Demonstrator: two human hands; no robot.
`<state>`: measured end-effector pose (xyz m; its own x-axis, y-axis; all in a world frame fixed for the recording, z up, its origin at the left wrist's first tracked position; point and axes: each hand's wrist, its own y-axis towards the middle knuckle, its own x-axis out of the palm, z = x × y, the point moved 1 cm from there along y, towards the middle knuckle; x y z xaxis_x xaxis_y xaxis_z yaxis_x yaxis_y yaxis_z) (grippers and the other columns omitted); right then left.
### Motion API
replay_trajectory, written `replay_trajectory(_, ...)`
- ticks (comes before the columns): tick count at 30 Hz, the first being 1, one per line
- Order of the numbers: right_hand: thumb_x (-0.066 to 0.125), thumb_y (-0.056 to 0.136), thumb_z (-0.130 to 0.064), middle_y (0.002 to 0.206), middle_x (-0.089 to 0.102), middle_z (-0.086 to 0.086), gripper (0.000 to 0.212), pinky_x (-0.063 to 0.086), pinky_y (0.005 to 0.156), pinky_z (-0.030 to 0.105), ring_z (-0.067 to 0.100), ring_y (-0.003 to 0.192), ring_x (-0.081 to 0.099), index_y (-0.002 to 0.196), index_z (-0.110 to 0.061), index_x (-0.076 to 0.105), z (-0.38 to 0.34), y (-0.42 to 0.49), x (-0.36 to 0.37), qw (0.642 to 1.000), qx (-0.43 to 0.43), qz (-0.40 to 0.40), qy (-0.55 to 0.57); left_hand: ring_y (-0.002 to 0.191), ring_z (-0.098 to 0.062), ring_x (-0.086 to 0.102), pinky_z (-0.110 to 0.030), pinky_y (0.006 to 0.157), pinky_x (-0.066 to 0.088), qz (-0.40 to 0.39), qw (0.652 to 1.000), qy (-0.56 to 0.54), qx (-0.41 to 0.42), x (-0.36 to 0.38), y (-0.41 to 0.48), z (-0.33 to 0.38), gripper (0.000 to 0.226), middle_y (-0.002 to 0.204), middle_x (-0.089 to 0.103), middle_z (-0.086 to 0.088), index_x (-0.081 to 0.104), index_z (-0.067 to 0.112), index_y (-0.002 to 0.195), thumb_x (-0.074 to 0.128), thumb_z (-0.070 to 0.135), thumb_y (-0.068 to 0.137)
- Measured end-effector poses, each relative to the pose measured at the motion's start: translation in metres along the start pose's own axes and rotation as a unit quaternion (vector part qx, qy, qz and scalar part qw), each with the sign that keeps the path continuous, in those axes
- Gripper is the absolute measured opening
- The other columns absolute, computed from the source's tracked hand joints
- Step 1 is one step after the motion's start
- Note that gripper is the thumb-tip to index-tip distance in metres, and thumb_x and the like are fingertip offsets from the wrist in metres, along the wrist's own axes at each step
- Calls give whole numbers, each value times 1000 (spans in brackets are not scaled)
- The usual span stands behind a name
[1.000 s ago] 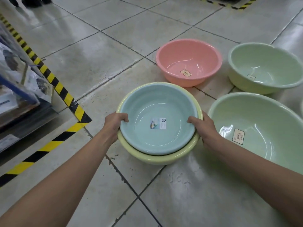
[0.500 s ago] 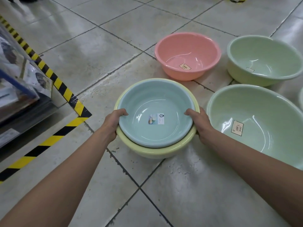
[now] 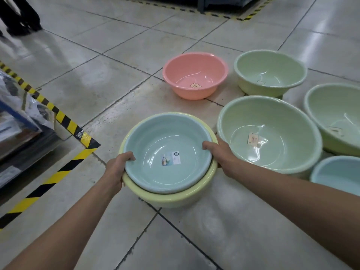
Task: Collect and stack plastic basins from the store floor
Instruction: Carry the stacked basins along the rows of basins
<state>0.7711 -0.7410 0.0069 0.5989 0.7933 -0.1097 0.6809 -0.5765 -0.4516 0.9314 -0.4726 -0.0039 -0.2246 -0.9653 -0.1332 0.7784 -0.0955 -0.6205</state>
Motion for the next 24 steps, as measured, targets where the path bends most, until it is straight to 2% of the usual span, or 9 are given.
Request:
replay_trajectory(3,65,78,-17,92,70,-2,19,52,70,30,20,82,66,93,-27,66,-19,-13,-14,999,-20,27,23,79,-34,70,-51,79,58,-5,999,-9,36,7,-14,26,65,98,76,-17,73,5,109,74,24,47)
replay_trajectory(6,66,69,-23,89,69,-6,23,49,66,27,17,81,65,92,-28,67,-48,-28,-34,995,-68,52,49,92,-37,73,-56,90,58,-16,995,-38,88,24,-27,62,67,112,76,-17,74,8,114,73,20,47)
replay_trajectory(8,65,66,-25,88,69,-7,26,48,63,26,15,78,64,91,-31,67,-66,-39,-56,991,-96,70,59,93,-35,73,-54,91,58,-28,991,-38,122,46,-47,85,67,114,76,-15,74,10,116,72,18,49)
replay_trajectory(11,66,66,-25,89,70,-6,26,50,66,29,17,79,66,92,-30,69,-81,-56,-106,984,-113,116,77,90,-31,71,-48,91,57,-74,985,-27,156,94,-80,111,64,113,76,-11,72,9,120,69,16,57)
replay_trajectory(14,68,68,-23,91,72,-2,26,56,70,31,18,79,67,94,-22,72,-81,-78,-172,970,-115,185,110,100,-34,74,-51,95,58,-132,978,-11,160,158,-111,120,65,114,77,-11,74,13,116,71,19,51)
replay_trajectory(17,67,73,-19,91,71,-1,20,56,70,32,19,78,66,93,-23,71,-66,-114,-249,951,-104,263,129,89,-30,73,-46,90,58,-215,962,22,168,238,-152,115,61,111,77,-10,73,12,118,68,16,57)
replay_trajectory(21,68,72,-18,91,72,1,32,56,72,34,19,79,66,104,-18,72,-26,-177,-341,912,-105,369,144,85,-31,73,-46,83,60,-331,926,78,164,339,-211,78,54,103,78,-11,75,14,110,69,21,57)
replay_trajectory(23,67,75,-16,93,72,0,30,56,73,34,19,81,67,104,-19,72,-2,-210,-374,890,-101,420,146,85,-33,73,-48,80,60,-351,920,92,148,376,-234,50,54,104,78,-16,75,11,103,72,23,51)
replay_trajectory(24,66,77,-15,94,72,1,26,56,74,34,20,82,67,102,-21,71,11,-224,-386,882,-94,437,147,81,-32,71,-44,75,59,-358,918,96,138,390,-246,36,49,101,78,-16,75,9,99,73,21,52)
